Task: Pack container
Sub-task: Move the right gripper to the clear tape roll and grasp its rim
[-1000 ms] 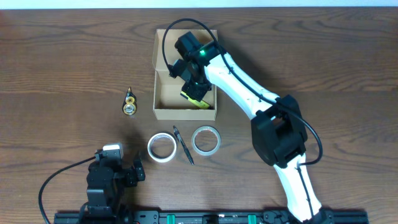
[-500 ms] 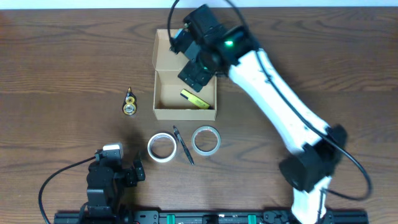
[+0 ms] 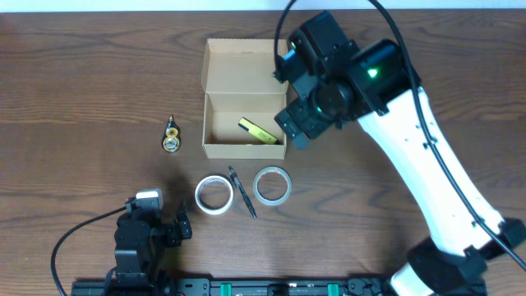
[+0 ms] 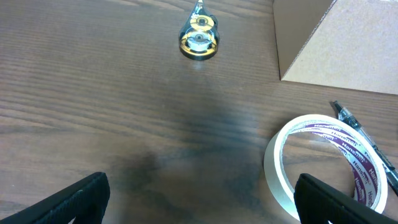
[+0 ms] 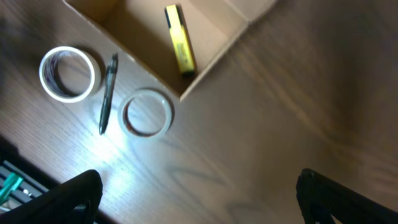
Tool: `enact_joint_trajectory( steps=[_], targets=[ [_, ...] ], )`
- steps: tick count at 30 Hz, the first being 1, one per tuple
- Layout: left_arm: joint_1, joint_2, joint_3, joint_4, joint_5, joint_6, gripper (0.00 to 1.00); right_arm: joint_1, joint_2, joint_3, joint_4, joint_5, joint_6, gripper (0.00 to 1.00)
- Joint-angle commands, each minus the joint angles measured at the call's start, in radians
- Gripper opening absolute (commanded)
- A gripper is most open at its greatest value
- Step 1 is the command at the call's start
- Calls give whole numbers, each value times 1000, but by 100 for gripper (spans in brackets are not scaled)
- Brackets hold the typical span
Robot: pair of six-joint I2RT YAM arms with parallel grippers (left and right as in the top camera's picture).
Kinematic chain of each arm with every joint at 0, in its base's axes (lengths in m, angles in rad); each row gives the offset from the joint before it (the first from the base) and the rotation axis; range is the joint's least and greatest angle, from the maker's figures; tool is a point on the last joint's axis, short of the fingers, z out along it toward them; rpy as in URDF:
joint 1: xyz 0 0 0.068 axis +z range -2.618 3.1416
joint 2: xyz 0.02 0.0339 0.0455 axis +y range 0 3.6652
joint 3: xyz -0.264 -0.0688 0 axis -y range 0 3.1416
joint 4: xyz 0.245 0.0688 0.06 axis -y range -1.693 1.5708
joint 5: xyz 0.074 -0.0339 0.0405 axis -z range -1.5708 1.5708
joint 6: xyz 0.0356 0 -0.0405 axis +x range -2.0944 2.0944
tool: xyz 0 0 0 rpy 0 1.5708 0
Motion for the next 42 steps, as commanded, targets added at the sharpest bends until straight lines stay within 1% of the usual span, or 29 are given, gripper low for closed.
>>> enact_joint_trajectory(
  steps=[1,3,7,11,16,20,22,31,36,42],
  targets=[
    [4,-6,-16,-5,-6,6,95,-5,-74,-111,12,14,89,99],
    [4,-6,-16,-5,-6,6,95,-5,-128,-230,49,14,140,99],
    [4,-6,-16,-5,-6,6,96,6,-269,-533,174,3,284,99],
    [4,-6,-16,-5,-6,6,96,66,-382,-793,321,-10,446,99],
    [4,-6,-16,-5,-6,6,95,159,-379,-975,492,-9,668,99],
    [4,-6,-16,-5,-6,6,95,202,-340,-1035,573,-3,788,99],
    [4,-6,-16,-5,-6,6,95,220,-296,-1040,591,7,825,99],
    [4,-6,-16,-5,-6,6,95,232,-92,-1040,671,53,915,97],
    [4,-6,-16,-5,-6,6,95,232,-27,-1040,722,58,941,91],
    [4,-6,-16,-5,-6,6,95,232,19,-1040,777,59,967,86]
  ],
)
